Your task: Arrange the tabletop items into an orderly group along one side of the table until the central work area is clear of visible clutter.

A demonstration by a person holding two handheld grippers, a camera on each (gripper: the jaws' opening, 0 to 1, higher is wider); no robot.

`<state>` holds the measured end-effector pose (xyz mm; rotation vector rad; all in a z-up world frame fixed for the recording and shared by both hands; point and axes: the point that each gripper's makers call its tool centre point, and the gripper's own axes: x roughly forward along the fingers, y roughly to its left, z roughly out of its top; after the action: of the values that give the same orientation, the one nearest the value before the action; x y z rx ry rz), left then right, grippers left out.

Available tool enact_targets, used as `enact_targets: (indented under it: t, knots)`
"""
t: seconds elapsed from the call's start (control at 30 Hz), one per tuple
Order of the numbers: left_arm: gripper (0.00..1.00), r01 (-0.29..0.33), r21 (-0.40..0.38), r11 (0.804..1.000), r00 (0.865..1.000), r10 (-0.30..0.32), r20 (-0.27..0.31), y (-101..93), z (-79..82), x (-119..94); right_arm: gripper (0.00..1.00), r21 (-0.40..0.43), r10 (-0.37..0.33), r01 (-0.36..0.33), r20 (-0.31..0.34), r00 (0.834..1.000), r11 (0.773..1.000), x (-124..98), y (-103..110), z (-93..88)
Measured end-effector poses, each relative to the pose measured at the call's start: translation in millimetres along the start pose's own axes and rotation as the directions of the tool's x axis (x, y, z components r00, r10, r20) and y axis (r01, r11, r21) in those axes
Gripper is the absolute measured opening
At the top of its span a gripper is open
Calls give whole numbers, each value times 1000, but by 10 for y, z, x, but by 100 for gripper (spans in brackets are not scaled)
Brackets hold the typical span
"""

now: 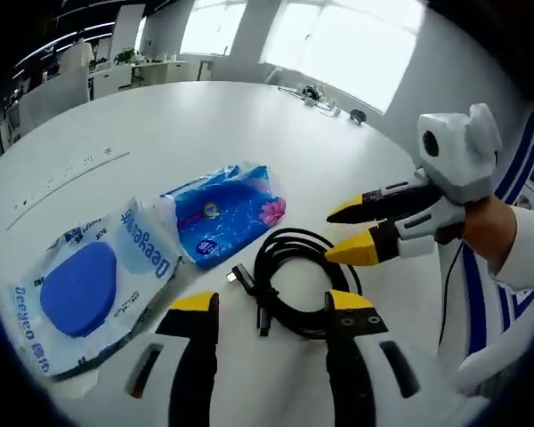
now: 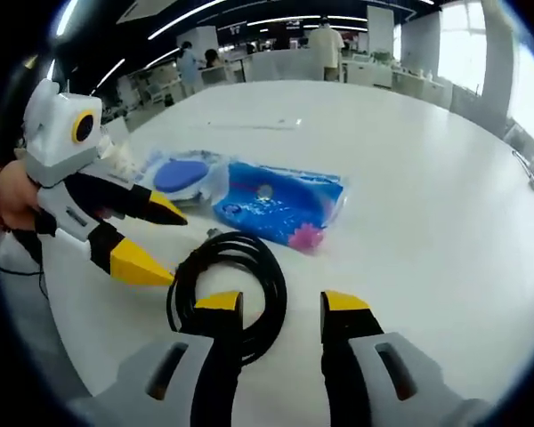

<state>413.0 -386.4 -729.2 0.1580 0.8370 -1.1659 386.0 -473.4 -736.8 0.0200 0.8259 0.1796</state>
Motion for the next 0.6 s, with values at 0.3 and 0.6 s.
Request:
enact_targets:
  t: [0.3,0.6]
  knots:
    - [58,10,49,999,998,-13,54,-35,86,-181,45,-11,6,-5,33,999,1000,-127,31,102]
    - [70,31,82,996,994,-40,104,-53,152,-413,55,-35,27,-24,81,996,999,-273,118,236]
